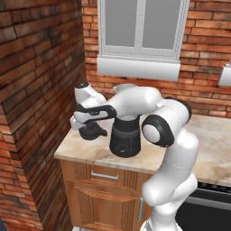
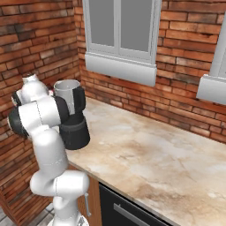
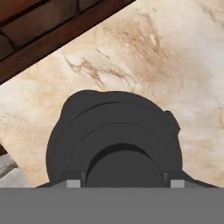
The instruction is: Grab the garlic and lemon from the fridge, place them in the blender, close the lid, and turn on the blender to create a marinade.
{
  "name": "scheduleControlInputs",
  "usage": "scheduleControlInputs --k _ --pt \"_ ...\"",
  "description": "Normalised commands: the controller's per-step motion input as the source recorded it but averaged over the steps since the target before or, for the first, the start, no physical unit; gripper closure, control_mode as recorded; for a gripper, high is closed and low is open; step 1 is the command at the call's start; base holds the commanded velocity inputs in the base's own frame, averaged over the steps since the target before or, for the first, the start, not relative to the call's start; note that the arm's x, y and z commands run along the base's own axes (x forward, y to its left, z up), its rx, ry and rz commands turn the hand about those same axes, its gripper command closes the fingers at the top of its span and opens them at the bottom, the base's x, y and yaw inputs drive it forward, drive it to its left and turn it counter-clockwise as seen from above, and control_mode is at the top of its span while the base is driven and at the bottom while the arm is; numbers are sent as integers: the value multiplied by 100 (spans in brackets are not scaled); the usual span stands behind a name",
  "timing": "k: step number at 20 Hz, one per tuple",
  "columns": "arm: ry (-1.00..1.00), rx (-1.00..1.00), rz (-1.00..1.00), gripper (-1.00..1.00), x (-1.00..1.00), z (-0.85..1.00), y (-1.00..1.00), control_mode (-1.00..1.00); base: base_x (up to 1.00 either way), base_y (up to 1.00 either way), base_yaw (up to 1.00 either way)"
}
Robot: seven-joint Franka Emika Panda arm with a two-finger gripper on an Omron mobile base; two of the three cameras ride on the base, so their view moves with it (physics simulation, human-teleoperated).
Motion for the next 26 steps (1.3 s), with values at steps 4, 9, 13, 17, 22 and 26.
scheduleControlInputs --k 4,9,13,17,22,26 --pt "0 0 0 100 -57 62 1 -100 0 0 0" --pt "-4 0 0 100 -85 4 0 -100 0 0 0" --pt "-13 0 -1 100 -89 46 0 -100 0 0 0" --pt "-10 0 -5 100 -69 94 0 -100 0 0 0" --pt "-5 0 -5 100 -48 100 0 -100 0 0 0" --pt "-7 0 -4 100 -28 100 -6 -100 0 0 0"
